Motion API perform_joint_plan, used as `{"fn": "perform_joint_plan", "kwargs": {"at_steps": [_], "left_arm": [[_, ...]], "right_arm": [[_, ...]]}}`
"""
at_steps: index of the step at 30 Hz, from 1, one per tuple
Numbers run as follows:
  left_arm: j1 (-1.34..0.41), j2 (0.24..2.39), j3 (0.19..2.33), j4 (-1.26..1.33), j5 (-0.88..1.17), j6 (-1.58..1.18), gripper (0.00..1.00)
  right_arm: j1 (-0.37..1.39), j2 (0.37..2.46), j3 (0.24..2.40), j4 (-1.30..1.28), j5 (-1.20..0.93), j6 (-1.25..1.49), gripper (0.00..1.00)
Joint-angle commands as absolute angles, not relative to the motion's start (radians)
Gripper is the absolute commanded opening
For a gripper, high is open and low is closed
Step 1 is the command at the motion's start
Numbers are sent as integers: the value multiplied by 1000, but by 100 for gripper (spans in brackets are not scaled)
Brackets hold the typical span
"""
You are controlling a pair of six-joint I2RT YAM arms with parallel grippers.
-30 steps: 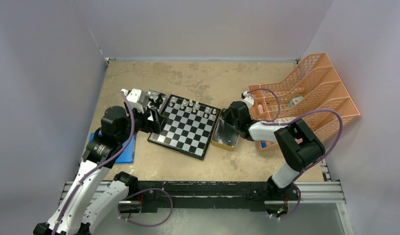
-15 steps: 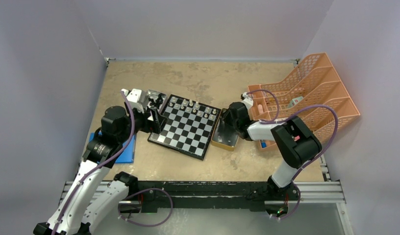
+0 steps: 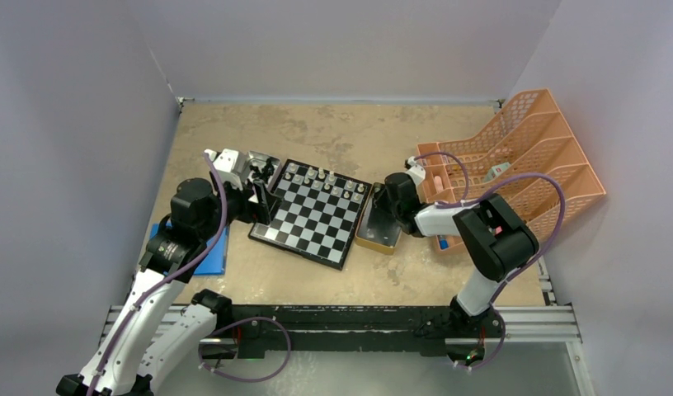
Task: Set up the chess pieces on the board
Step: Pick up the chess piece from the storage box, then place the chess piece on the chessboard.
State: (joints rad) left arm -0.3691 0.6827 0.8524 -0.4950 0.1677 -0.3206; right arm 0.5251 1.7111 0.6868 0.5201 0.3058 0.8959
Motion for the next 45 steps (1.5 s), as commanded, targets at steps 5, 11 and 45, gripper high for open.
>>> {"fn": "perform_joint_plan", "kwargs": {"at_steps": [5,11,45], "left_arm": [[-374,685,850,-456,165,-307,84],[-374,686,851,-455,163,-307,84],[-417,900,770,-294,1142,922,72]], "right_arm": [[528,1610,701,457,377,844,4],[529,1458,676,367,329,784,3],[680,1265,910,84,-675,338,2]]}}
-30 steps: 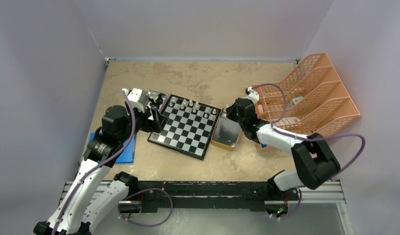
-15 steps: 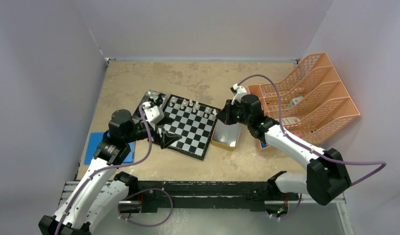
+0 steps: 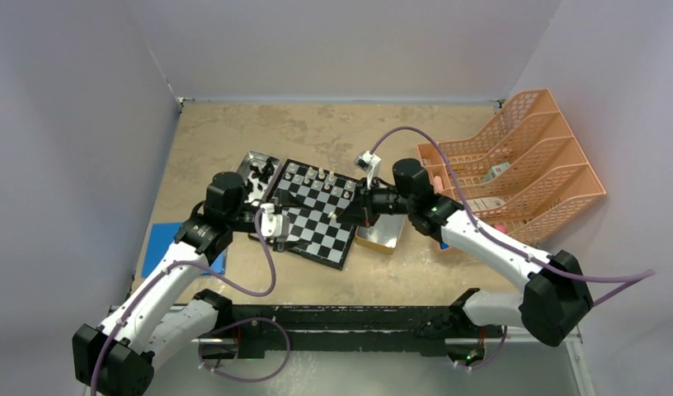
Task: Set up the chess pieces on the board
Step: Place the chess piece on the chessboard.
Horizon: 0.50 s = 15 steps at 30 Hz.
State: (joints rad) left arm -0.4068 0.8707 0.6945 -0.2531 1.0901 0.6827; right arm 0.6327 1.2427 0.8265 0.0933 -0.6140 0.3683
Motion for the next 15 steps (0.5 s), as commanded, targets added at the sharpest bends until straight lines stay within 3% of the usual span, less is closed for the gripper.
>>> {"fn": "perform_joint_plan", "kwargs": {"at_steps": [1,15], "left_arm": [[-421,912,782,-315,1141,952,72],[-481,968,790,-387,1051,1075,59]], "right_arm": [[692,1274,920,86,-677,340,2],[796,1384,1020,124,-683,373,2]]}}
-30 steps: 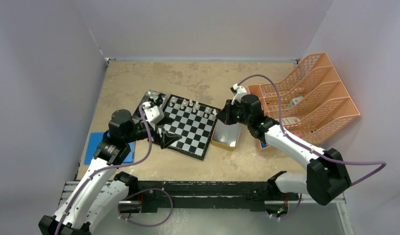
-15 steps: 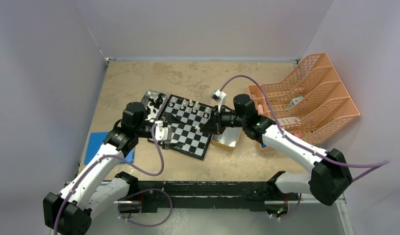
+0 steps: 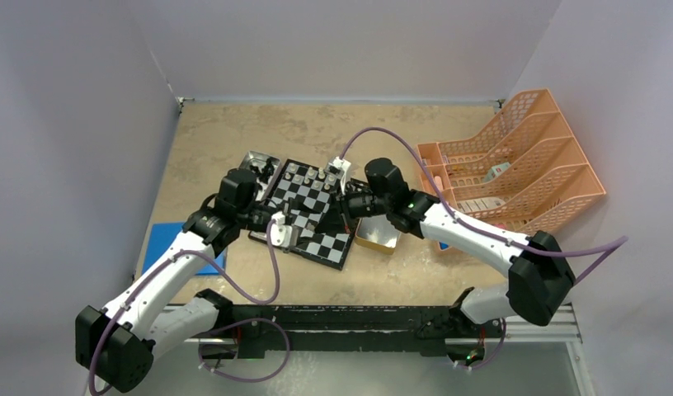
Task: Set up the chess pieces on the board
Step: Place the chess piece on the chessboard.
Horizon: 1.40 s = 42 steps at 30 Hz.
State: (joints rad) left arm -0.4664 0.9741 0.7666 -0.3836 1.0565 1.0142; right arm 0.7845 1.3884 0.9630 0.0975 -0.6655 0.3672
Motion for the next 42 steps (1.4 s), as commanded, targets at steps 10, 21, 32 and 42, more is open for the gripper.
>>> {"fn": "perform_joint_plan", "kwargs": {"at_steps": [10,21,32,42], "left_arm": [[-494,965,795,-403,994,1065,49],[-494,957,797,-413,970,1040,34],[-494,965,820,-334,953,817,11],[-494,874,626,221,927,69,6]], "right_arm": [[796,1347,1002,89,-635,357,2],[795,1338,1001,12,-649,296,3],[793,1301,979,64,-471,366,11],[792,1024,712,511,-320,606,46]]}}
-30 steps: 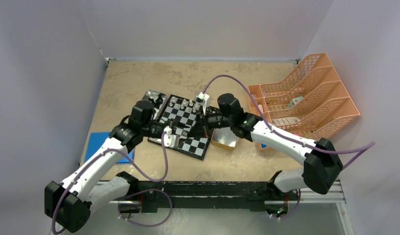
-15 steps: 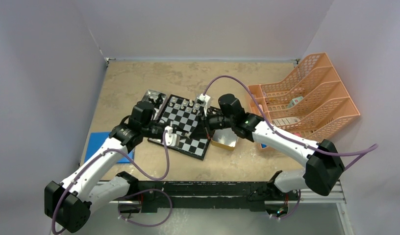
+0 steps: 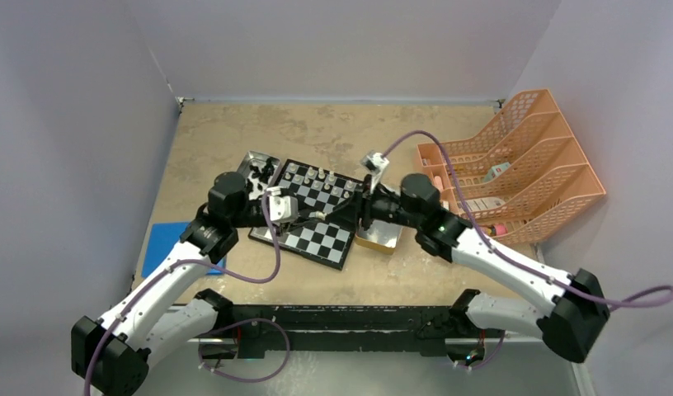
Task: Set up the chess pieces on the board
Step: Place the chess piece on the chessboard.
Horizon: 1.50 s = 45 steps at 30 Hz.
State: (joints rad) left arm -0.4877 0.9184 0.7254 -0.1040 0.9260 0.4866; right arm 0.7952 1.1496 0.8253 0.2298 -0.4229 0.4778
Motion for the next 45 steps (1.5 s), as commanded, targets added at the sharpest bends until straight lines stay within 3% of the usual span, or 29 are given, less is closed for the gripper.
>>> {"fn": "perform_joint_plan", "kwargs": {"at_steps": [1,8,16,26,39,45], "left_arm": [[-494,862,593,274,889,-22,6],[-494,830,500,450,779,-306,6],[-494,842,448,609,723,-457,3],[-494,816,424,637,715,-468,3],[-494,845,407,670,714,-474,2],[-494,851,403,694,713,-479,2]], "right_arm": [[792,990,677,550,-280,633,44],[792,908,540,751,-234,731,30],[792,988,573,777,-267,786,38],[793,1044,562,857,-302,857,29],[795,1104,552,924,-346,918,32],[795,1133,554,960,-370,928,24]]}}
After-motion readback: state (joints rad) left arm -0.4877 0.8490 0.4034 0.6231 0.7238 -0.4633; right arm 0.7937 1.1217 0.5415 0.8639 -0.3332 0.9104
